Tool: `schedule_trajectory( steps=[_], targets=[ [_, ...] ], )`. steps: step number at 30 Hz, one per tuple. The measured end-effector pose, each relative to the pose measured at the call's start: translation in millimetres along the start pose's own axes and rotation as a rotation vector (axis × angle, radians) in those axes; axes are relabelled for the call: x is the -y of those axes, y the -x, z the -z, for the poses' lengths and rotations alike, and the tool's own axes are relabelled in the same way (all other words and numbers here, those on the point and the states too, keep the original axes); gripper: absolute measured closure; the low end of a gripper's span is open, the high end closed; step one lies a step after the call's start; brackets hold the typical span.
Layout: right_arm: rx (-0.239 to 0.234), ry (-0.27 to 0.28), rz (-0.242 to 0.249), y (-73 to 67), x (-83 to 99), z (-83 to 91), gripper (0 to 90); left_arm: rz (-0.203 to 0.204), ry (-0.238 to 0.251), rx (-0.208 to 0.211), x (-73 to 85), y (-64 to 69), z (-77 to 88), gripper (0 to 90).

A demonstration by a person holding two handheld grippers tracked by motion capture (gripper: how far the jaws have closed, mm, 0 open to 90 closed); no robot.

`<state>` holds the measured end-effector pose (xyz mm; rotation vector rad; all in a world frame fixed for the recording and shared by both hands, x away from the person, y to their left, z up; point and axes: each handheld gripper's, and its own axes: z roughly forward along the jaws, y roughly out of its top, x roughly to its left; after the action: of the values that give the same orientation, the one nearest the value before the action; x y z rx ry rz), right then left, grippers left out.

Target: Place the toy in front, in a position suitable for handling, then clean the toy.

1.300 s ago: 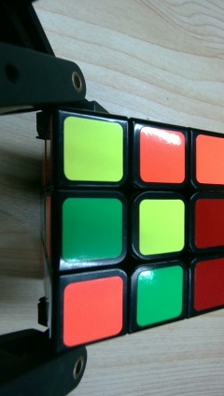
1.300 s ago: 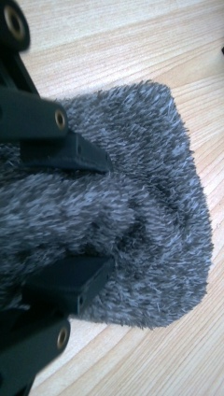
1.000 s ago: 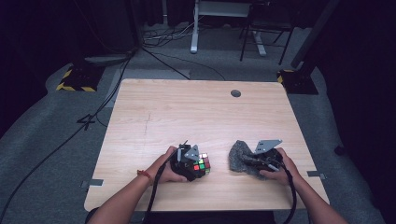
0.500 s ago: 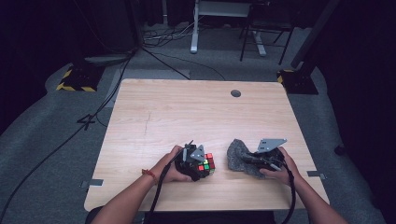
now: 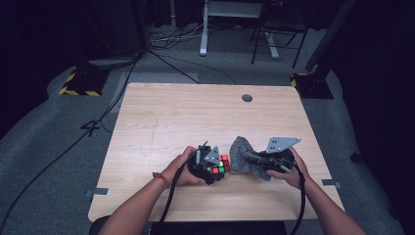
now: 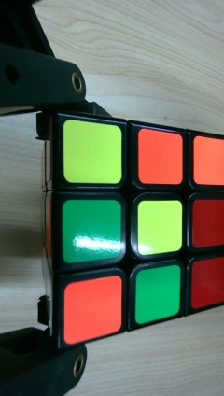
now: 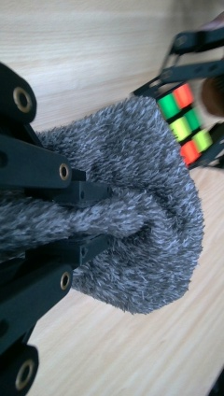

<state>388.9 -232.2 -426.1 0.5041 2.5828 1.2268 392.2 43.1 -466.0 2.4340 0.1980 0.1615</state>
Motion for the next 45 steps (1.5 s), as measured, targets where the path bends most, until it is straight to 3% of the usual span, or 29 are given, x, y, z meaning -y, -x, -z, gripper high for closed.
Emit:
schedule_trajectory(
  steps=[4,7,10,14,20,24,27,30,33,39,45],
  targets=[
    [-0.024,0.023,0.020,-4.7,-16.1,-3.8,78.4,0.014,0.007,-0.003,-4.0,-1.0,0.6,33.8],
    [-0.041,0.028,0.032,-9.7,-24.2,-9.0,78.4,-0.001,0.007,-0.011,-7.9,1.3,-0.4,33.8],
    [-0.068,0.021,0.049,-16.4,-31.4,-17.3,78.3,-0.005,0.011,-0.001,-11.8,2.6,-2.1,33.8],
    [-0.064,-0.002,0.073,-21.9,-40.6,-25.7,78.2,0.012,0.005,-0.002,-11.7,1.6,-5.1,33.8],
    [0.030,-0.067,0.150,-31.1,-47.5,-34.7,77.5,0.035,-0.030,-0.033,-10.8,2.7,-6.0,33.8],
    [0.097,-0.112,0.156,-27.0,-41.1,-35.6,78.3,0.024,-0.020,-0.028,-10.0,3.7,-1.7,33.9],
    [0.105,-0.111,0.105,-15.9,-32.2,-32.4,78.3,0.021,0.000,-0.030,-10.2,3.4,4.4,33.9],
    [0.111,-0.093,0.091,-13.0,-29.7,-28.8,78.3,0.022,-0.004,-0.041,-11.9,3.9,6.3,33.9],
    [0.099,-0.060,0.129,-23.9,-38.3,-24.3,78.3,0.015,-0.021,-0.049,-14.5,5.1,1.9,33.8],
    [0.080,-0.063,0.216,-48.1,-52.3,-30.1,78.3,0.008,-0.041,-0.056,-17.6,8.4,-6.2,33.8],
    [0.089,-0.084,0.216,-44.8,-50.4,-34.8,78.3,0.006,-0.054,-0.058,-16.9,7.9,-5.9,33.9]
  ],
)
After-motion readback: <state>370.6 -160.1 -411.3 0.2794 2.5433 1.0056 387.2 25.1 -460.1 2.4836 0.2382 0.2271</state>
